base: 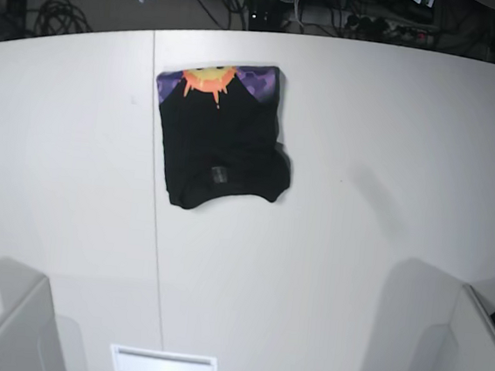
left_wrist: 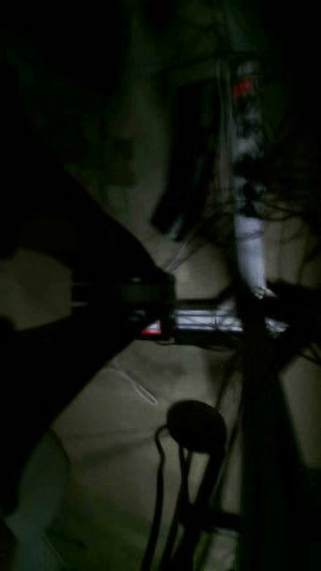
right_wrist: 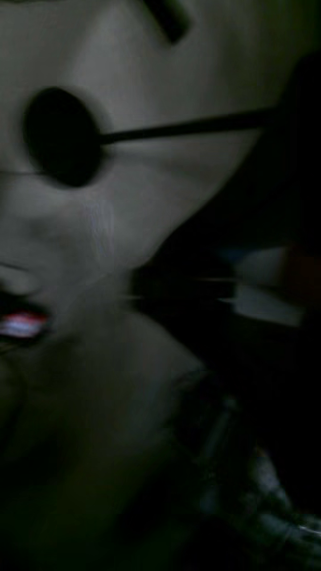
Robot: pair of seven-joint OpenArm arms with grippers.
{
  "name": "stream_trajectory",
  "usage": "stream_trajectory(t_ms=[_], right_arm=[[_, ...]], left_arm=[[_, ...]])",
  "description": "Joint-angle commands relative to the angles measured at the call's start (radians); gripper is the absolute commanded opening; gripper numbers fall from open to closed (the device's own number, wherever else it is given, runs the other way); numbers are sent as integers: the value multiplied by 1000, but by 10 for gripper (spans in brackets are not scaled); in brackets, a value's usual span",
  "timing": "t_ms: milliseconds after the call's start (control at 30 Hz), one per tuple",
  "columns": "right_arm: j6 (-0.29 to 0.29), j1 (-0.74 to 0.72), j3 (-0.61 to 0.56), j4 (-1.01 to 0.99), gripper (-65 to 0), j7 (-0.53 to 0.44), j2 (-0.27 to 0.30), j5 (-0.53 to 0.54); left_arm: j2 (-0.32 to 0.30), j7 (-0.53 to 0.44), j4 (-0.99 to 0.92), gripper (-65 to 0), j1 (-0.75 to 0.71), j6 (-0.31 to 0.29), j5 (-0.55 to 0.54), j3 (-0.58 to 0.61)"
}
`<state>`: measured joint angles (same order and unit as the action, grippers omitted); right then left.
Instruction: Fold the T-shirt properly
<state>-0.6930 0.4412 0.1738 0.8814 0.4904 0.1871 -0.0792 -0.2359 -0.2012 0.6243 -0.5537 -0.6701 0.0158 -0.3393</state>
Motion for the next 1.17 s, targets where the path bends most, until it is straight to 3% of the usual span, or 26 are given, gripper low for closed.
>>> stream_trajectory(t_ms=[0, 33, 133, 233, 333, 500, 700, 1133], right_arm=[[-5, -15, -1, -60, -650, -29, 16, 3], [19, -43, -1, -117, -650, -72, 13, 3], [175, -106, -3, -276, -650, -232, 7, 3], [292, -161, -69, -430, -650, -391, 7, 3], [404, -213, -181, -604, -650, -543, 5, 6], [608, -253, -250, -766, -650, -727, -22, 6], [640, -252, -250, -766, -650, -757, -44, 8], [640, -255, -250, -762, -650, -761, -80, 8]], left_arm=[[-12, -53, -65, -650, 13, 36, 17, -4], [-9, -96, -128, -650, 36, 69, 39, -4], [17, -221, -330, -650, 119, 131, 126, -4], [23, -283, -472, -650, 208, 141, 223, -4], [31, -278, -545, -650, 283, 177, 307, -5], [50, -229, -564, -650, 360, 307, 411, -5], [68, -172, -565, -650, 393, 327, 500, -10], [74, -171, -530, -650, 396, 327, 507, -7]])
